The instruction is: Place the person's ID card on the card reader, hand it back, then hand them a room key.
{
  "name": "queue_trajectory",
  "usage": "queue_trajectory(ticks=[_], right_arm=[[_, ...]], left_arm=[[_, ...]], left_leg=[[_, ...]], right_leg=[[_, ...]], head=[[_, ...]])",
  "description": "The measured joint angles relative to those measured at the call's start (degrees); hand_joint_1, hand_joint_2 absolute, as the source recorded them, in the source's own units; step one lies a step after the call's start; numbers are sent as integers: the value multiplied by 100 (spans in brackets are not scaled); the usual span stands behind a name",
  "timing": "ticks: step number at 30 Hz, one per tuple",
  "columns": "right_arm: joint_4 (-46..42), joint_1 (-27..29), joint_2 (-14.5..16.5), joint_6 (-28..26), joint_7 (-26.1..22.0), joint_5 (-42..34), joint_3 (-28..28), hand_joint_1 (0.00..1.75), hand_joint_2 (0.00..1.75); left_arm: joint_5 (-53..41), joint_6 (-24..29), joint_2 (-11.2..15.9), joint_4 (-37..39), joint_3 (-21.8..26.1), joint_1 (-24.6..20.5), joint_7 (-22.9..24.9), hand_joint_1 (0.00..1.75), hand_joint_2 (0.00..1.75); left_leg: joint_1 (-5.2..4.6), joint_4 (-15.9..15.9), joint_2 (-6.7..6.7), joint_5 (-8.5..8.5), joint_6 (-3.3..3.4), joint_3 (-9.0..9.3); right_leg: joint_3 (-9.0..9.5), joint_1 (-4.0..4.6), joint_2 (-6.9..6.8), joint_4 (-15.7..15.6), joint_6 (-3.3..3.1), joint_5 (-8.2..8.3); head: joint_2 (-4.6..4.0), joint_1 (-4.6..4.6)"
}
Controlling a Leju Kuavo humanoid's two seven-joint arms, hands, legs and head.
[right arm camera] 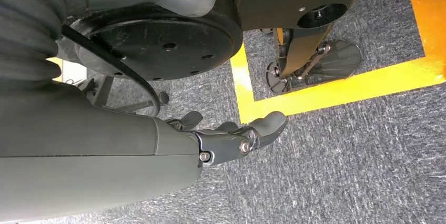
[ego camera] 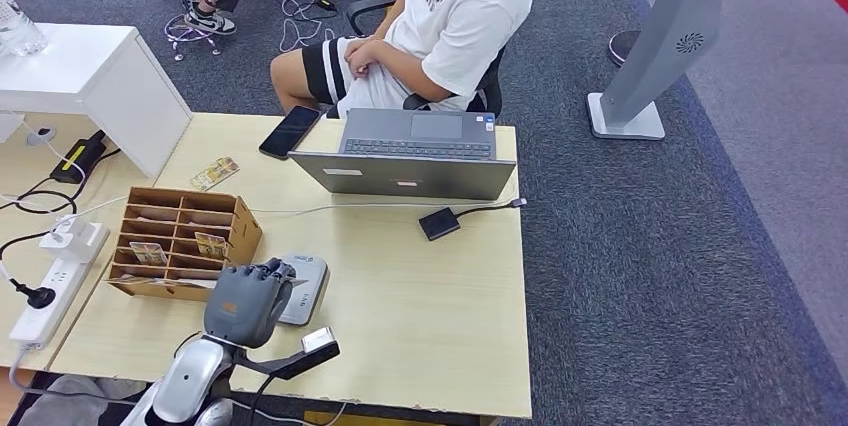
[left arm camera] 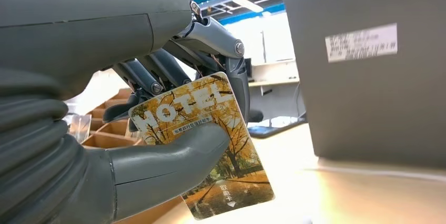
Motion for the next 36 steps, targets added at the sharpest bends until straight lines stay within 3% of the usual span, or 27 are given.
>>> queue_trajectory(ticks=[14, 27, 31, 36], right_arm=[[0, -2, 2, -5, 75, 103, -19, 0, 175], [0, -4, 2, 3, 115, 163, -32, 0, 175], [0, -4, 2, -8, 114, 181, -43, 0, 175], [0, 0, 2, -26, 66, 190, -93, 0, 175]], left_arm=[[-41, -197, -137, 579, 0, -122, 103, 175, 175], [5, -183, -165, 666, 2, -193, 159, 175, 175], [173, -99, -126, 489, 7, -193, 57, 175, 175], [525, 7, 70, -269, 85, -363, -133, 175, 175]], left_leg=[[0, 0, 1, 0, 0, 4], [0, 0, -1, 1, -1, 8], [0, 0, -1, 1, -1, 8], [1, 0, -4, 3, 0, 6]], right_leg=[[3, 0, 0, 0, 0, 0], [9, 0, -1, 1, 0, 1], [8, 0, -1, 1, 0, 1], [7, 0, -4, 1, 0, 1]], head=[[0, 0], [0, 0], [0, 0], [0, 0]])
